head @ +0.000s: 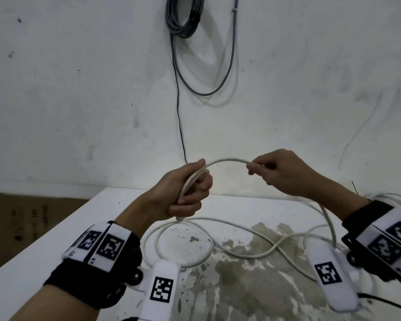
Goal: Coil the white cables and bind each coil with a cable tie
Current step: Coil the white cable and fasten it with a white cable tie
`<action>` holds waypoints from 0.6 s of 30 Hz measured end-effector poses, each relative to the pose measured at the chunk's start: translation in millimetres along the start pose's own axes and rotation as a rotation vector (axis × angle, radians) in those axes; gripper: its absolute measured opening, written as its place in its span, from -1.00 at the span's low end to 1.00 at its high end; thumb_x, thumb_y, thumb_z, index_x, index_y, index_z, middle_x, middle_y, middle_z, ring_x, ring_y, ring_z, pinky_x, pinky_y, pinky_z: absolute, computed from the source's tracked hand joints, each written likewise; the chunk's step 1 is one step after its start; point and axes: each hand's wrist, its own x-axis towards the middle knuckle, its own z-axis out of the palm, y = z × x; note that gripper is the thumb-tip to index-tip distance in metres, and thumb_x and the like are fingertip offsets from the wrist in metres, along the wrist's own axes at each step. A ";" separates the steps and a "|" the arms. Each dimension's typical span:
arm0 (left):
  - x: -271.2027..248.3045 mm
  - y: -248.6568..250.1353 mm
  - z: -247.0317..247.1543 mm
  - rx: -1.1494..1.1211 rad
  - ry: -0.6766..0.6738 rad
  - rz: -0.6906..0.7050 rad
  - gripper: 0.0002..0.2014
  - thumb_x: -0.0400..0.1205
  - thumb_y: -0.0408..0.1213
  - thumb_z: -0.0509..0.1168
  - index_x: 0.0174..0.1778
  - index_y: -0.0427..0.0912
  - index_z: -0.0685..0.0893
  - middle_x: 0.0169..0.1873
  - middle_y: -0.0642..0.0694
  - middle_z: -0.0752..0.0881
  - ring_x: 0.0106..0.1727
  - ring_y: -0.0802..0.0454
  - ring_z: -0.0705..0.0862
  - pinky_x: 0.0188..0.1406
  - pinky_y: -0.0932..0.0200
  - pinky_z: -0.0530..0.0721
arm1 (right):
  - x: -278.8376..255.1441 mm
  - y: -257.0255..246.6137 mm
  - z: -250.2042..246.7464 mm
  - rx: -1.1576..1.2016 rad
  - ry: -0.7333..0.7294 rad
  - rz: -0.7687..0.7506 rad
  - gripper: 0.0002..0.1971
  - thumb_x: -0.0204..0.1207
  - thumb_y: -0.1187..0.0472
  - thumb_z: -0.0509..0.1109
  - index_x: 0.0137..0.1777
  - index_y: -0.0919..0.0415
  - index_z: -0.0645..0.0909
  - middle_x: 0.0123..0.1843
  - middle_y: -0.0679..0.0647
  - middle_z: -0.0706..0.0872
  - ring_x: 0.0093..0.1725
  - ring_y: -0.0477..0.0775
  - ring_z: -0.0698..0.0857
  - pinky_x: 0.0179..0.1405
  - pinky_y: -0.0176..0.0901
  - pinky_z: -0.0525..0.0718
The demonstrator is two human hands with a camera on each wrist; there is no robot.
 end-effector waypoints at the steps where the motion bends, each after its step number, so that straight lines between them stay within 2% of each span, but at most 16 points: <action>1: -0.4 1.1 -0.8 -0.053 -0.026 -0.016 -0.57 0.61 0.02 0.06 -0.49 -0.17 0.45 -0.83 0.03 0.29 -0.89 0.18 0.21 -0.83 0.53 0.13 | -0.2 -0.3 1.9 -0.024 -0.014 0.012 -0.71 0.57 -0.04 0.31 -0.21 0.08 0.76 -0.49 0.17 0.62 -0.50 0.01 0.47 -0.36 -0.15 0.46; 4: 1.1 4.5 0.2 -0.158 -0.039 -0.032 -0.70 0.55 -0.21 0.02 -0.50 -0.15 0.46 -0.85 0.05 0.32 -0.90 0.22 0.26 -0.89 0.50 0.18 | -1.7 -2.5 11.2 0.030 -0.043 0.004 -0.75 0.58 0.02 0.32 -0.05 0.12 0.78 -0.34 0.22 0.75 -0.53 -0.13 0.51 -0.37 -0.14 0.56; 5: 1.4 5.7 0.3 -0.184 -0.045 -0.032 -0.72 0.53 -0.27 -0.01 -0.50 -0.14 0.45 -0.85 0.06 0.31 -0.90 0.23 0.26 -0.90 0.48 0.17 | -3.1 -4.7 13.4 0.124 -0.046 -0.018 -0.80 0.59 0.09 0.32 0.05 0.05 0.76 -0.34 0.17 0.74 -0.55 -0.16 0.47 -0.42 -0.16 0.55; 7: 1.0 8.0 -0.7 -0.264 -0.109 -0.058 -0.77 0.50 -0.29 0.03 -0.47 -0.12 0.46 -0.84 0.07 0.25 -0.89 0.25 0.30 -0.89 0.46 0.19 | -6.6 -10.0 16.5 0.312 -0.045 -0.084 -0.71 0.61 0.23 0.29 0.26 -0.06 0.65 -0.40 0.06 0.68 -0.59 -0.16 0.40 -0.53 -0.33 0.46; 8: 0.7 9.1 -1.5 -0.307 -0.178 -0.085 -0.81 0.49 -0.27 0.09 -0.44 -0.12 0.48 -0.81 0.06 0.22 -0.89 0.24 0.31 -0.89 0.46 0.23 | -7.3 -12.2 18.1 0.368 -0.038 -0.116 -0.69 0.61 0.28 0.28 0.28 -0.04 0.63 -0.42 0.04 0.64 -0.61 -0.17 0.38 -0.55 -0.39 0.41; 10: -0.5 10.2 -0.8 -0.344 -0.299 -0.146 -0.85 0.48 -0.22 0.22 -0.40 -0.12 0.50 -0.76 0.02 0.22 -0.87 0.16 0.26 -0.87 0.44 0.29 | -7.9 -16.8 21.7 0.380 -0.017 -0.152 -0.70 0.61 0.35 0.27 0.22 0.05 0.68 -0.45 0.01 0.61 -0.63 -0.18 0.35 -0.57 -0.49 0.31; 11: 0.0 9.6 0.0 -0.333 -0.306 -0.168 -0.80 0.50 -0.15 0.26 -0.41 -0.12 0.48 -0.77 0.02 0.24 -0.86 0.14 0.23 -0.86 0.44 0.28 | -7.2 -18.1 23.3 0.353 -0.010 -0.166 -0.71 0.60 0.37 0.27 0.20 0.08 0.70 -0.46 0.00 0.61 -0.63 -0.19 0.35 -0.57 -0.51 0.29; 14: 1.4 3.6 5.0 -0.267 -0.218 -0.215 -0.59 0.50 0.10 0.27 -0.54 -0.08 0.40 -0.85 0.06 0.33 -0.90 0.22 0.27 -0.90 0.46 0.19 | -5.6 -18.6 26.6 0.279 0.002 -0.196 -0.72 0.59 0.39 0.28 0.16 0.11 0.72 -0.43 0.02 0.66 -0.60 -0.21 0.39 -0.54 -0.52 0.28; 16: 2.4 -0.2 9.2 -0.255 -0.204 -0.209 -0.57 0.53 0.05 0.28 -0.57 -0.07 0.37 -0.85 0.06 0.36 -0.91 0.23 0.25 -0.92 0.47 0.17 | -6.1 -18.9 29.1 0.279 -0.002 -0.209 -0.73 0.59 0.39 0.29 0.15 0.11 0.73 -0.36 0.06 0.72 -0.57 -0.22 0.43 -0.51 -0.52 0.30; 18: 4.7 -1.9 11.8 -0.281 -0.250 -0.175 -0.61 0.57 -0.07 0.30 -0.55 -0.09 0.41 -0.85 0.03 0.37 -0.90 0.15 0.19 -0.92 0.46 0.20 | -8.8 -20.8 33.5 0.308 -0.015 -0.219 -0.74 0.58 0.40 0.30 0.12 0.14 0.74 -0.29 0.03 0.77 -0.50 -0.23 0.51 -0.45 -0.50 0.36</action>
